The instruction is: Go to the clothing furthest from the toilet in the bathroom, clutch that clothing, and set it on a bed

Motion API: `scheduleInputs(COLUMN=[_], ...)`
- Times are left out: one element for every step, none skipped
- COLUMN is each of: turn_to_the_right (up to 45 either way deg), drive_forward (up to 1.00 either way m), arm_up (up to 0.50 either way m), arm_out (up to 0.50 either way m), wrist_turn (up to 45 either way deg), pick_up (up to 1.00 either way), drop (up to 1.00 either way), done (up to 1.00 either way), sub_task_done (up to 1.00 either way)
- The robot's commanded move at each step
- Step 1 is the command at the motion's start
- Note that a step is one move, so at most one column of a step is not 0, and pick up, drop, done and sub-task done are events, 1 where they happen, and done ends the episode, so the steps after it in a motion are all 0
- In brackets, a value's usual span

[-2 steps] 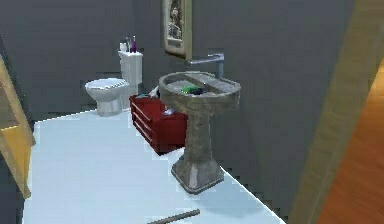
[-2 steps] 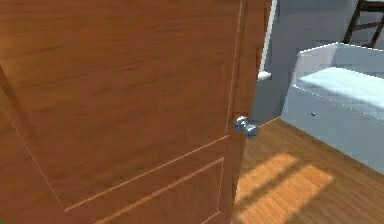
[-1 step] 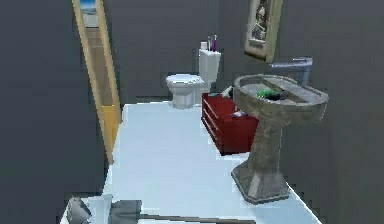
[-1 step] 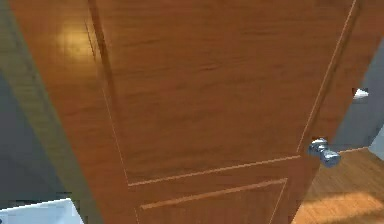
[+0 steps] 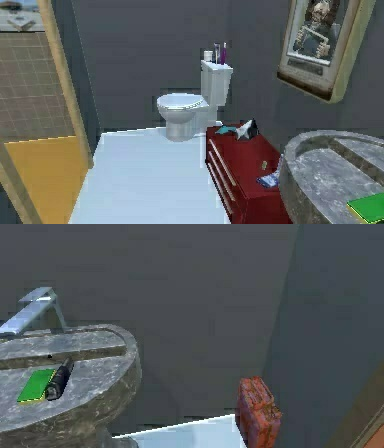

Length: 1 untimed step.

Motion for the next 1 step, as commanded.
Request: scheduleInputs(turn_to_the_right=[-3.0], drive_forward=[0.0], arm_up=[0.0], arm_out=[0.0], wrist_turn=[0.0], pick_up=[0.0], drop=[0.0], done=[0.0], sub_task_done=[0.0])
